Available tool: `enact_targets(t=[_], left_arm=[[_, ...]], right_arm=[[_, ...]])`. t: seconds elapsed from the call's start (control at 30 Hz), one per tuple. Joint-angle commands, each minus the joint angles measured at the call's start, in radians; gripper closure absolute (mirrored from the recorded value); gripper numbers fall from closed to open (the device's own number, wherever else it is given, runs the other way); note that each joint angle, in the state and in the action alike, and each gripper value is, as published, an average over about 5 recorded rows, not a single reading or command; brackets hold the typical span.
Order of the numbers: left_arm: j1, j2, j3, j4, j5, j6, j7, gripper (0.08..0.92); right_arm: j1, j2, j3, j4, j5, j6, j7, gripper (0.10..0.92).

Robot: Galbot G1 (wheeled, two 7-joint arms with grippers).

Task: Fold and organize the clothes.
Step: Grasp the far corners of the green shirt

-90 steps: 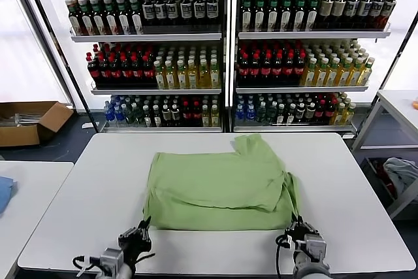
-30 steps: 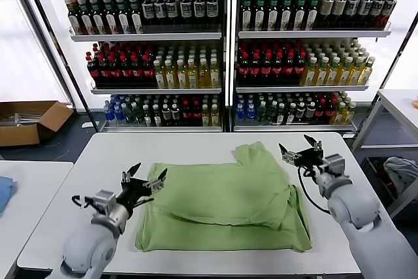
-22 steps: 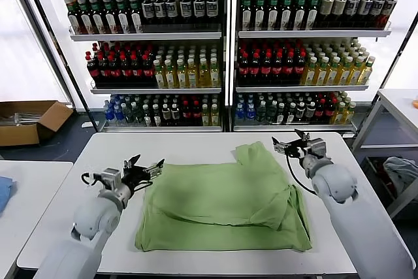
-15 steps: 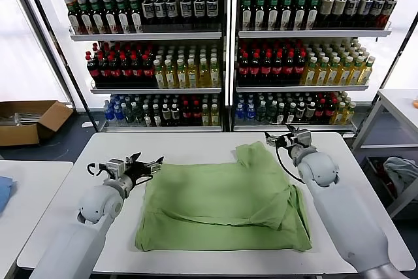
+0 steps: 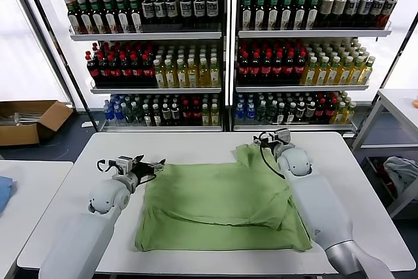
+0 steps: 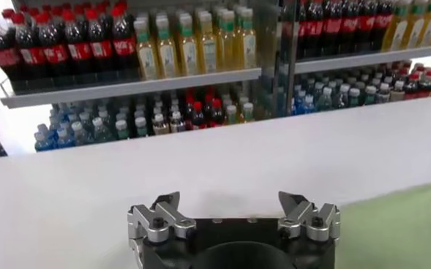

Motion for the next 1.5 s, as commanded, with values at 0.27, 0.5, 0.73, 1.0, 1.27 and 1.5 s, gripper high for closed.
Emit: enact_targets(t=[0.27,0.5,0.73,1.0,1.27,1.5], left_arm=[[-0.028,-0.014,0.019,0.056,0.012,0.003,0.007,0.177],[-0.021,-0.014,0.023,0.059,0.013,0.005,0.009,0.177],[0.002,-0.019,0.023,0.060,0.024,0.001,0.013,0.246],[0.010,-0.026,0.022,0.057,0.028,-0.006,0.016,0.478],[0.045,-0.027,0.014,0.019,0.031,-0.005,0.028,0.703],[0.077,-0.042,-0.003,0.006,0.043,-0.028,0.031,0.891]], right_arm=[[0.018,0.060,0.021,-0.100,-0.019,-0.002,0.005,0.203],[-0.006,0.063,0.031,-0.083,-0.019,-0.012,0.008,0.203],[-0.035,0.059,0.037,-0.068,-0.020,-0.017,0.010,0.217],[-0.057,0.057,0.037,-0.049,-0.020,-0.019,0.019,0.409],[-0.082,0.049,0.040,-0.001,-0.018,-0.037,0.033,0.643],[-0.113,0.046,0.054,0.036,-0.011,-0.044,0.060,0.842]])
